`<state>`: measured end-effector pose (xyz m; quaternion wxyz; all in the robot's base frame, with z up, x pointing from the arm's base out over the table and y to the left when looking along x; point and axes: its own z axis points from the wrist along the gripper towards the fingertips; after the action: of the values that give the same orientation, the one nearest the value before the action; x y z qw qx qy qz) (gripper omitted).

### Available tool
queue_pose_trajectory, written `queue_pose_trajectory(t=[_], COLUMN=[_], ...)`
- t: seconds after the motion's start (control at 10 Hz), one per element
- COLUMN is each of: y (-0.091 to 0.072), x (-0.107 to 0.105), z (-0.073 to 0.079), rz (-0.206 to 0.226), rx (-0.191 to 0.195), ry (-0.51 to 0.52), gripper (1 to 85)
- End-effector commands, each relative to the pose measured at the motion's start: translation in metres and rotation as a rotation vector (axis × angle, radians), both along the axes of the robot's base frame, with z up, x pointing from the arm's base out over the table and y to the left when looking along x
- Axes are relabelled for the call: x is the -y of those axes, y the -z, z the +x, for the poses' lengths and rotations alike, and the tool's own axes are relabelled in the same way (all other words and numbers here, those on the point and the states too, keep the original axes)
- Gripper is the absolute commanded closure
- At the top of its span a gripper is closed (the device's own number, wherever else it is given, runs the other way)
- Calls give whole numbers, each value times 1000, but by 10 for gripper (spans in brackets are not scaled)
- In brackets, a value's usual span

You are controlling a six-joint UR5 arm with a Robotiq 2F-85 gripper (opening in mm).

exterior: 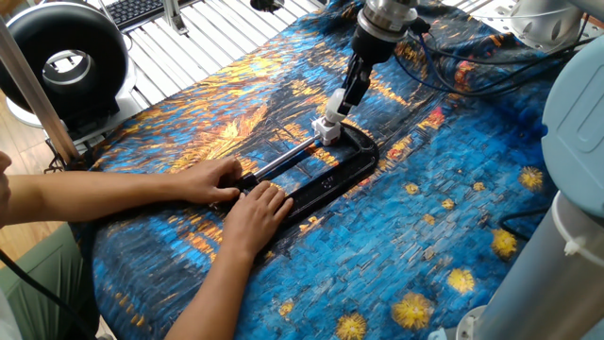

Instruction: Install the light bulb by rotating it

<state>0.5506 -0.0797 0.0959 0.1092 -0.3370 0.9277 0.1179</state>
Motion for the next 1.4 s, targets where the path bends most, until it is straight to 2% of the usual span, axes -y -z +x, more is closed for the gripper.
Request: queue_pose_trajectory(t=[0.0, 0.6, 0.8, 0.9, 1.3], y=[-2, 0, 1, 1, -1], x=[3, 0, 2, 3, 4], z=[3, 5, 6, 8, 14], rz=[-7, 18, 12, 11, 10], rx=[20, 32, 37, 41, 60], ry=[-15, 8, 9, 12, 49], gripper=[207, 243, 283, 337, 447])
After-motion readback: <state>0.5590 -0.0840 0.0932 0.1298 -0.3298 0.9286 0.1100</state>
